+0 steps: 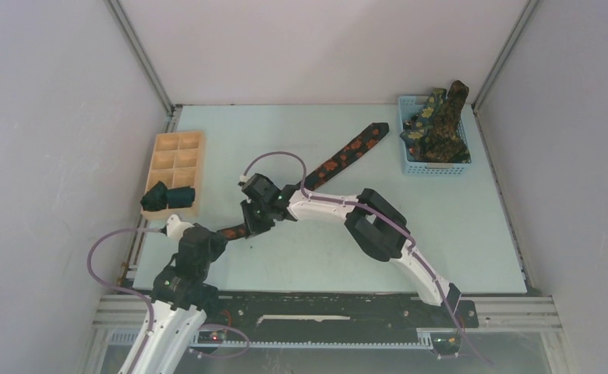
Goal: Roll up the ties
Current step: Roll the tie at the center of the board.
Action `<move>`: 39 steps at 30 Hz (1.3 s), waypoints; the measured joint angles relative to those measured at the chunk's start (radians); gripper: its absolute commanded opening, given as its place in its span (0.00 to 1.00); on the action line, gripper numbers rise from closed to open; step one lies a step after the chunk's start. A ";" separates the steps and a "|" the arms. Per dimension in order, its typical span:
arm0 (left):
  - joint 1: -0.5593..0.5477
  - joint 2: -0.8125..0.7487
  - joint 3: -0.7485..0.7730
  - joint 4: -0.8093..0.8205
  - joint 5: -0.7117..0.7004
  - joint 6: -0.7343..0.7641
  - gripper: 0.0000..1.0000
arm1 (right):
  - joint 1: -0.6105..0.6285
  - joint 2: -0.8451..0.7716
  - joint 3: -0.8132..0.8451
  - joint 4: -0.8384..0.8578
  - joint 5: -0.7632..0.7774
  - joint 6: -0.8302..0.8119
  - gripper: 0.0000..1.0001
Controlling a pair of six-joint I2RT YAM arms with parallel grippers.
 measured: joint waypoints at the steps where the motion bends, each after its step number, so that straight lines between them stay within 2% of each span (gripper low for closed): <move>1: 0.000 0.006 0.006 0.002 0.000 0.000 0.00 | 0.001 0.005 0.001 0.001 -0.004 0.003 0.17; 9: 0.000 0.033 0.029 0.010 -0.001 0.001 0.00 | -0.001 0.012 0.001 0.002 -0.008 0.012 0.17; 21: 0.000 0.034 0.029 0.007 -0.003 0.000 0.00 | -0.043 -0.098 0.007 0.013 0.037 0.024 0.17; 27: 0.000 0.028 0.029 0.003 -0.003 0.000 0.00 | -0.041 -0.056 0.060 0.033 0.014 0.045 0.16; 39: 0.000 0.024 0.029 0.003 -0.003 0.000 0.00 | -0.001 0.057 0.062 0.037 -0.025 0.067 0.16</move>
